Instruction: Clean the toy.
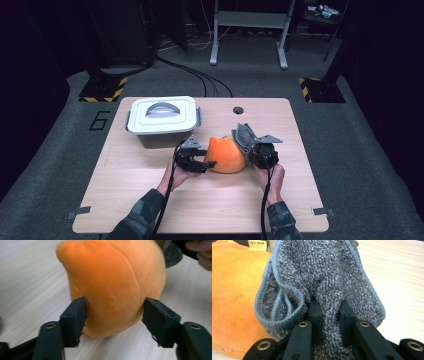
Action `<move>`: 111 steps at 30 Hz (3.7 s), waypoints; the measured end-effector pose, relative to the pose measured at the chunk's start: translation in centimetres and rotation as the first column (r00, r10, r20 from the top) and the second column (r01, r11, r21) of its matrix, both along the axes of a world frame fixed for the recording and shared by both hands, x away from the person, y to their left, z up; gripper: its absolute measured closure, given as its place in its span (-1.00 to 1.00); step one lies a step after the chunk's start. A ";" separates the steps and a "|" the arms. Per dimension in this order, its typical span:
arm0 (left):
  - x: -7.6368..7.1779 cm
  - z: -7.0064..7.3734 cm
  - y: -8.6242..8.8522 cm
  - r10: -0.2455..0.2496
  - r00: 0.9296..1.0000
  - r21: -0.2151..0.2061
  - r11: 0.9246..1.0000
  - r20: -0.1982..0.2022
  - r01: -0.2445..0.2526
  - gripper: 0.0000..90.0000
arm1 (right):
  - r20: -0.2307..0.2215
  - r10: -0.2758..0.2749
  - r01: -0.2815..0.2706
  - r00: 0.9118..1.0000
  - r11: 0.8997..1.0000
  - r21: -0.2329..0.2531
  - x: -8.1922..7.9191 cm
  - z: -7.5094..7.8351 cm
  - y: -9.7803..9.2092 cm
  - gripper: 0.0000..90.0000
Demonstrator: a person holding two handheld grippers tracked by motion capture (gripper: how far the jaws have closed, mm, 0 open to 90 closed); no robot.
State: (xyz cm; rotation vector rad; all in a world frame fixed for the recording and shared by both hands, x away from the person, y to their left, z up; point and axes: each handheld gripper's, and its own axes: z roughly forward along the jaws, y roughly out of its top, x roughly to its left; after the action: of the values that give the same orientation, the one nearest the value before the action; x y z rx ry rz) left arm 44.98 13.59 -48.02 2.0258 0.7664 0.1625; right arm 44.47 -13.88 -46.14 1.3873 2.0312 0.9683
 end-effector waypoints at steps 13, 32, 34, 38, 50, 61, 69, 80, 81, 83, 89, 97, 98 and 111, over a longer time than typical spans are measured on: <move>0.2 -0.4 -0.2 0.082 0.995 -0.063 0.994 -0.052 -0.086 0.54 | 0.061 0.022 -0.022 0.998 1.000 0.000 -0.7 3.2 0.2 0.69; -0.2 -0.9 -1.8 0.159 0.987 -0.026 0.987 -0.001 -0.159 0.60 | -0.016 0.076 -0.077 0.997 0.995 -0.061 0.6 2.2 3.6 0.69; -0.1 -1.0 -1.9 0.170 0.985 -0.017 0.985 0.002 -0.170 0.60 | -0.010 0.075 -0.075 0.997 0.996 -0.052 0.6 2.5 3.6 0.69; 0.2 -1.2 -1.6 0.174 0.985 -0.023 0.984 -0.020 -0.174 0.60 | 0.033 0.121 -0.120 0.992 0.992 -0.034 -0.5 3.5 4.3 0.69; 0.2 -1.4 -0.2 0.114 0.993 -0.067 0.991 -0.020 -0.115 0.03 | 0.006 0.110 -0.109 0.994 0.991 -0.071 0.1 2.2 5.0 0.70; -0.2 -1.4 -1.4 0.146 0.989 -0.028 0.989 0.011 -0.146 0.60 | 0.044 0.118 -0.117 0.992 0.993 -0.025 -0.1 3.0 4.0 0.69; -0.2 -1.6 -1.2 0.147 0.989 -0.044 0.988 -0.009 -0.147 0.62 | 0.028 0.164 -0.162 0.986 0.985 -0.068 -0.3 2.9 6.3 0.69; -0.1 -1.9 -1.2 0.150 0.988 -0.080 0.985 -0.023 -0.151 0.65 | -0.008 0.061 -0.061 0.998 0.995 -0.078 0.5 1.9 2.7 0.69; -0.1 -1.8 -1.3 0.152 0.988 -0.077 0.985 -0.019 -0.153 0.65 | -0.008 0.054 -0.054 0.999 0.995 -0.082 0.5 2.0 2.6 0.69; 0.0 -1.8 -1.3 0.148 0.989 -0.070 0.986 -0.015 -0.148 0.65 | 0.016 0.061 -0.060 0.998 0.997 -0.055 0.3 2.6 2.4 0.69; 0.0 -1.6 -1.4 0.145 0.989 -0.059 0.988 -0.019 -0.146 0.66 | 0.034 0.184 -0.182 0.982 0.982 -0.045 -1.2 3.5 5.7 0.69; 0.1 -1.9 -1.1 0.150 0.988 -0.076 0.985 -0.030 -0.152 0.68 | 0.011 0.112 -0.110 0.994 0.991 -0.077 -0.2 1.9 4.5 0.70; 0.1 -2.0 -1.1 0.151 0.988 -0.081 0.985 -0.031 -0.153 0.68 | 0.012 0.103 -0.102 0.995 0.992 -0.080 -0.1 1.8 4.0 0.70; -0.2 -2.1 -1.0 0.161 0.987 -0.068 0.984 -0.023 -0.162 0.69 | 0.023 0.140 -0.138 0.990 0.987 -0.079 -1.4 2.2 5.7 0.69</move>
State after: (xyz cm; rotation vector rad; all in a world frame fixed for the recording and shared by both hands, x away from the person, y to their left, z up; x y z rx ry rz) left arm 44.83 12.55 -50.14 1.9016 0.9354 0.2090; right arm 43.10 -8.20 -43.94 1.1983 2.1435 0.9516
